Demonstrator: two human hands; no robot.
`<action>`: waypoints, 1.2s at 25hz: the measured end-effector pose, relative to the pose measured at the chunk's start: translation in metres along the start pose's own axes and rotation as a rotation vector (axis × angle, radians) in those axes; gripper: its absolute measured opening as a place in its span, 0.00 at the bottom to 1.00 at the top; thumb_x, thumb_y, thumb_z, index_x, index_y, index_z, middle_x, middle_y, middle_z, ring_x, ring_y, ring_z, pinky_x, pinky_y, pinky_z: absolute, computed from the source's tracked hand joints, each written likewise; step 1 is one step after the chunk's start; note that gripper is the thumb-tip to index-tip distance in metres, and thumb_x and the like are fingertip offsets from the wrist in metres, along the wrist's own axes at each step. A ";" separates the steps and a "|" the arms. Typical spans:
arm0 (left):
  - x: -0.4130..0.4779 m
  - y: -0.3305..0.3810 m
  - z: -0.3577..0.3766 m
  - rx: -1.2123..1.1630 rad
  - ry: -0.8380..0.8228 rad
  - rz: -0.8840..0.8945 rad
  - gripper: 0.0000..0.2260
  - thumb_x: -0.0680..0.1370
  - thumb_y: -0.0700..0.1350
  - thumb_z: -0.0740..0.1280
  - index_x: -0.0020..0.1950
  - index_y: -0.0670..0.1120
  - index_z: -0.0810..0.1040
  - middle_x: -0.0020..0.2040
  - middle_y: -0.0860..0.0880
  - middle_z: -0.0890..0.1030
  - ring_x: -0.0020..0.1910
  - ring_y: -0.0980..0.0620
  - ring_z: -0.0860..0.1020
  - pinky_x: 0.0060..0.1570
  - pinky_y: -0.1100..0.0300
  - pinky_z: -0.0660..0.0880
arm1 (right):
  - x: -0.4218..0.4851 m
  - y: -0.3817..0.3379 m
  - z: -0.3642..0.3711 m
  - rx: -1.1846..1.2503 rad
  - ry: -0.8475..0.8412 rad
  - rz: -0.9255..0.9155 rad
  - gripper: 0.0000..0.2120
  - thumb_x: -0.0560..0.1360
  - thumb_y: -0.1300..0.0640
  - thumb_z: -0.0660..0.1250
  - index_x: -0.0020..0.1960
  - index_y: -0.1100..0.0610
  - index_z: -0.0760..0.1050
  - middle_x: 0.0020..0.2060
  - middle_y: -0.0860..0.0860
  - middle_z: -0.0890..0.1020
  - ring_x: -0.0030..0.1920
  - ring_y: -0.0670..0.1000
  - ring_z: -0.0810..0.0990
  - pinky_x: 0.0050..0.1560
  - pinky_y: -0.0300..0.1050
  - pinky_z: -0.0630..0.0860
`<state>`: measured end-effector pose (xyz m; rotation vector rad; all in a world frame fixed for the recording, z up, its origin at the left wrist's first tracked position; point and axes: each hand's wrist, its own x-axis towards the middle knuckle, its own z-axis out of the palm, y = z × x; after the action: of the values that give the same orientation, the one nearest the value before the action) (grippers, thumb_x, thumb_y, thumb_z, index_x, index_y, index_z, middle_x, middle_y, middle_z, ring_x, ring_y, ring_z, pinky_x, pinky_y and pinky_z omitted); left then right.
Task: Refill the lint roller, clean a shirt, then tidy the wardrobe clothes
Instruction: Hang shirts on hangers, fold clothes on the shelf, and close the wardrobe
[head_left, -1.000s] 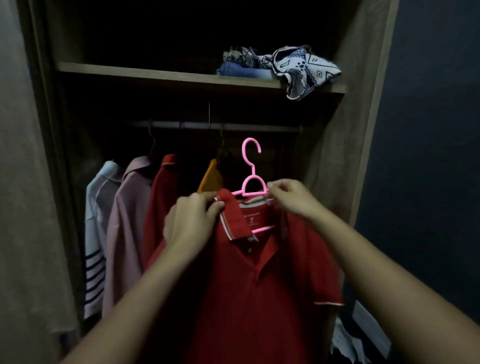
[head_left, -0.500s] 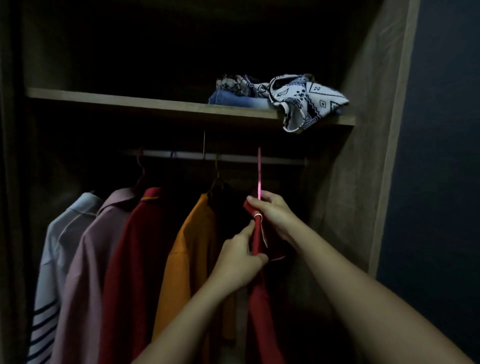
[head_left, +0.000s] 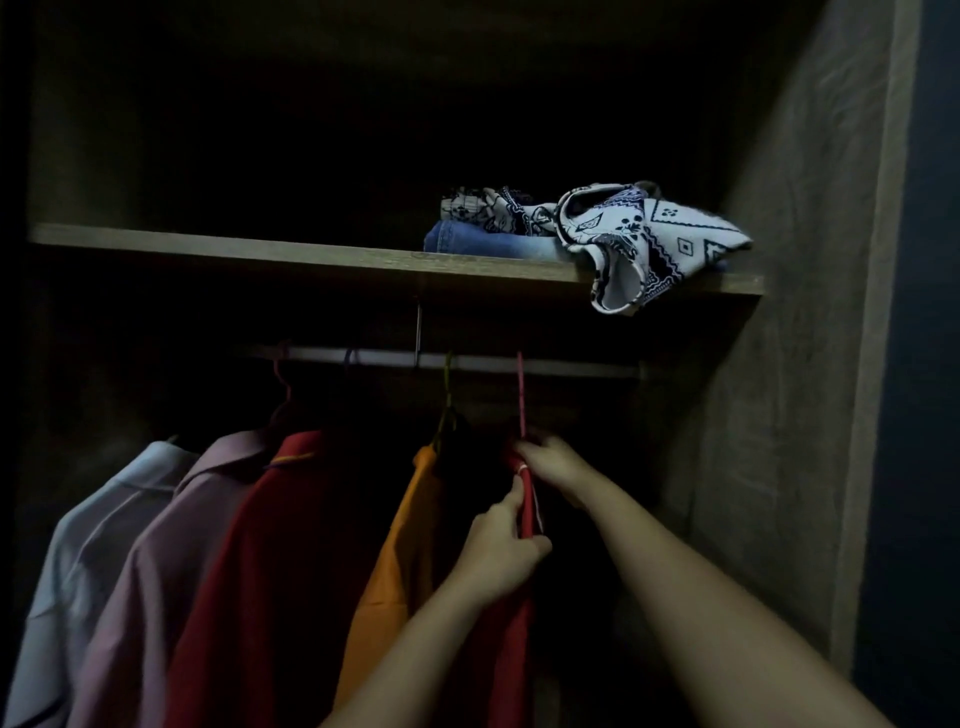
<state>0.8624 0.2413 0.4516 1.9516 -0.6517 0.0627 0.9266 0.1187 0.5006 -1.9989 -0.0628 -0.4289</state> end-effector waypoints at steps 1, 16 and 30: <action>-0.001 -0.004 0.004 -0.009 -0.015 -0.018 0.35 0.75 0.39 0.65 0.77 0.51 0.52 0.39 0.52 0.76 0.33 0.57 0.73 0.37 0.68 0.71 | -0.001 0.005 0.001 -0.001 -0.005 0.018 0.11 0.79 0.56 0.59 0.57 0.56 0.76 0.40 0.50 0.80 0.40 0.46 0.78 0.38 0.34 0.72; -0.002 0.085 -0.174 0.892 0.850 0.676 0.25 0.78 0.51 0.53 0.69 0.37 0.70 0.68 0.38 0.72 0.70 0.40 0.67 0.66 0.46 0.63 | -0.087 -0.189 -0.019 -0.663 0.615 -1.159 0.08 0.73 0.53 0.61 0.44 0.57 0.76 0.39 0.51 0.80 0.42 0.52 0.76 0.42 0.44 0.71; 0.003 0.081 -0.208 1.066 0.640 0.678 0.39 0.76 0.68 0.41 0.77 0.42 0.49 0.76 0.47 0.58 0.75 0.52 0.56 0.72 0.59 0.49 | -0.019 -0.248 -0.070 -1.220 0.575 -0.543 0.15 0.78 0.52 0.59 0.64 0.50 0.68 0.59 0.55 0.78 0.57 0.60 0.77 0.45 0.50 0.68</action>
<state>0.8769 0.3910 0.6161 2.3450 -0.8892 1.6658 0.8324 0.1730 0.7351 -2.9164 0.0343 -1.6858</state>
